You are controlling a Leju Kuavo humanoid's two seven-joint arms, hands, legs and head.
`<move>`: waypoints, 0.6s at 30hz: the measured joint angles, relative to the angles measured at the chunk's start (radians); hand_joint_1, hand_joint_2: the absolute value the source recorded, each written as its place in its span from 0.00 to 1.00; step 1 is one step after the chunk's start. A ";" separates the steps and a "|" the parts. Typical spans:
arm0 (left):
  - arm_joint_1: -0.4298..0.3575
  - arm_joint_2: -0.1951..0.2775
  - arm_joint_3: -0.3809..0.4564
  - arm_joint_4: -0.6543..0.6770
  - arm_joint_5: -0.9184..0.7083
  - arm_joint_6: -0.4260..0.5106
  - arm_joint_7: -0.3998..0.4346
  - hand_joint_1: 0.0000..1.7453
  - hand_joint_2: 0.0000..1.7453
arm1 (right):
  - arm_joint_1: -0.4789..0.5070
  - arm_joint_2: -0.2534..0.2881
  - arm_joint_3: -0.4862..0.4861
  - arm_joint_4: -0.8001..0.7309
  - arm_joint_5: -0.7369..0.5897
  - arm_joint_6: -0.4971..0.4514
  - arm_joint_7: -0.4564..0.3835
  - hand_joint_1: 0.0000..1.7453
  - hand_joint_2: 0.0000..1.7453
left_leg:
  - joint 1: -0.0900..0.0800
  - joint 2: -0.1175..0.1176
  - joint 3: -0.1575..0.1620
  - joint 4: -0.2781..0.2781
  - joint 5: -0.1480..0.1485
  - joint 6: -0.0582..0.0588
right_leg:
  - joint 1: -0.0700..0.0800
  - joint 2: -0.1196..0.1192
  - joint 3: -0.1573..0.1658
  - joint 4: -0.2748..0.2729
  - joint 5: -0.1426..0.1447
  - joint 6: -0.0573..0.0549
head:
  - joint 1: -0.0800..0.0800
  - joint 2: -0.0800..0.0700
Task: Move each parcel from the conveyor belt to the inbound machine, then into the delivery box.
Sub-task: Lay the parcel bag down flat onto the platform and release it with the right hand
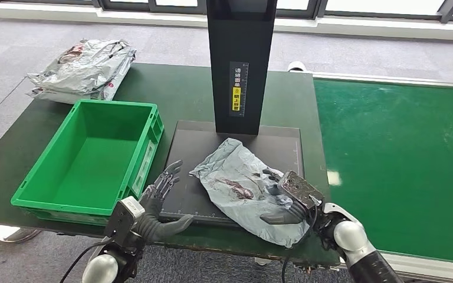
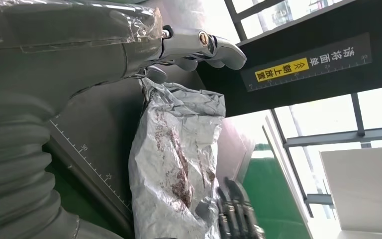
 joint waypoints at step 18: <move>0.036 0.000 0.000 -0.013 -0.017 0.026 -0.020 0.00 1.00 | 0.108 -0.020 -0.130 -0.470 0.084 -0.060 -0.126 0.00 1.00 | 0.000 0.003 -0.002 0.000 0.000 0.000 | 0.000 0.002 -0.002 0.000 0.002 0.000 | 0.000 0.000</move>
